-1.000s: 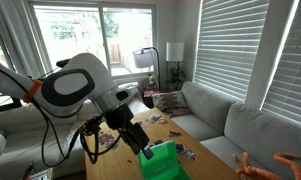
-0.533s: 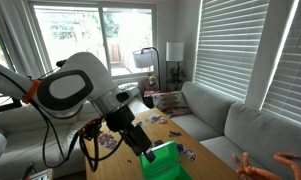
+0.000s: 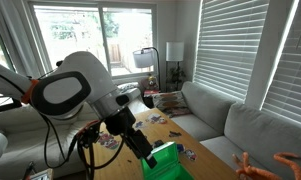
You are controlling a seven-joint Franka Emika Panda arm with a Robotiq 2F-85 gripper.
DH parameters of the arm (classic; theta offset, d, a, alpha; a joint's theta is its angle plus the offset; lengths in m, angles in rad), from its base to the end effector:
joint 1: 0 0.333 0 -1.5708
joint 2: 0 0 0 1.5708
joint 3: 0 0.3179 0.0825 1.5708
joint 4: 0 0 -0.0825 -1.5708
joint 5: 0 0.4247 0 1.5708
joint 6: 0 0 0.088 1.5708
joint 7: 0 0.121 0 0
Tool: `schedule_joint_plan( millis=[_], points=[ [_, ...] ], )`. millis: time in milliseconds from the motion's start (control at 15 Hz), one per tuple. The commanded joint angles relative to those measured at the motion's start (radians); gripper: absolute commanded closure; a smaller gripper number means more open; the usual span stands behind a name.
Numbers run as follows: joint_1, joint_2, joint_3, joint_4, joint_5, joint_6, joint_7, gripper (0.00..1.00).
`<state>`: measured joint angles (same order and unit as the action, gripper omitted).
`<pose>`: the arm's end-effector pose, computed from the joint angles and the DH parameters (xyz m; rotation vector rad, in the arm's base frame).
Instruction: Close the green storage box
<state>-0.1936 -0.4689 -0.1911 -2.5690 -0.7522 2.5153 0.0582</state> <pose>0.4345 -0.1746 0.4315 2.5779 0.1106 0.4367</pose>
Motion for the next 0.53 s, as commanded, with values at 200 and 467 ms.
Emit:
schedule_joint_plan(
  millis=[200, 467],
  points=[
    [-0.032, -0.022, -0.013, -0.017, 0.052, 0.031, -0.056, 0.0],
    [-0.04, -0.005, -0.017, -0.002, 0.059, 0.038, -0.076, 0.0]
  ],
)
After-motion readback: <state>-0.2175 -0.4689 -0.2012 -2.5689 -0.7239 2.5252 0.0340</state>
